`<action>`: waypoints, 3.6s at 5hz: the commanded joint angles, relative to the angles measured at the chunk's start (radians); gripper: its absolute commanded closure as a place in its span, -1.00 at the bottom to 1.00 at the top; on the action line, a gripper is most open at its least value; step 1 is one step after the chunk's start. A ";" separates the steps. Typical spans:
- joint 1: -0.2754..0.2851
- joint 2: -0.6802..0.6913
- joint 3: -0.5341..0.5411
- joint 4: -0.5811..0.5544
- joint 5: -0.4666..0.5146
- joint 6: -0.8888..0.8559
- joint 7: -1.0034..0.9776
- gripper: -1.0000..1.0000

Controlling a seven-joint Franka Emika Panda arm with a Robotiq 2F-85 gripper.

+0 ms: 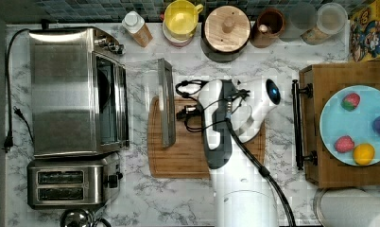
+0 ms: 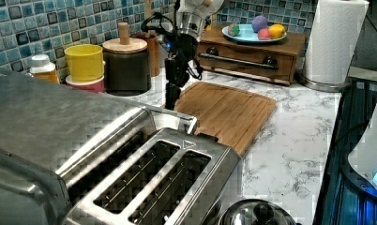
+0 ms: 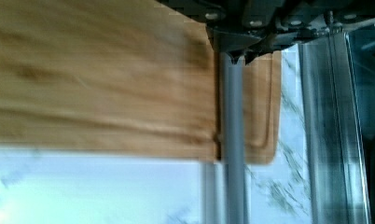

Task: Close the oven.

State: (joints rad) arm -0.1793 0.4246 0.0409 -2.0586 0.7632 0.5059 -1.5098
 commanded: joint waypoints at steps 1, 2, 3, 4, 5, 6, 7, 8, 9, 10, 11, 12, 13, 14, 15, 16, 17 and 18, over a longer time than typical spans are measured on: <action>0.014 0.036 0.040 0.108 0.100 0.106 -0.011 1.00; -0.011 0.027 0.040 0.103 0.150 0.073 -0.019 1.00; -0.034 0.042 0.058 0.105 0.203 0.060 -0.053 1.00; -0.046 0.052 0.070 0.114 0.243 0.032 -0.084 1.00; -0.072 0.102 0.097 0.187 0.200 -0.096 -0.069 1.00; -0.032 0.130 0.103 0.210 0.162 -0.089 -0.039 1.00; -0.016 0.141 0.107 0.218 0.137 -0.082 -0.014 1.00; -0.024 0.117 0.111 0.199 0.167 -0.080 -0.023 1.00; -0.032 0.056 0.120 0.166 0.174 -0.085 -0.018 1.00; -0.002 -0.022 0.131 0.143 0.148 -0.089 0.017 1.00; 0.039 -0.144 0.153 0.078 0.135 -0.051 0.056 1.00; 0.114 -0.204 0.170 0.057 0.070 -0.016 0.114 1.00; 0.206 -0.207 0.200 0.043 -0.057 0.060 0.204 1.00; 0.267 -0.157 0.231 0.069 -0.204 0.089 0.326 1.00; 0.318 -0.180 0.234 0.018 -0.349 0.198 0.475 1.00; 0.353 -0.272 0.208 -0.039 -0.619 0.255 0.833 1.00; 0.299 -0.465 0.214 -0.146 -0.529 0.295 0.862 1.00; 0.313 -0.465 0.200 -0.146 -0.530 0.295 0.862 1.00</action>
State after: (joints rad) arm 0.2007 0.0595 0.3132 -2.2188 0.2091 0.8047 -0.6904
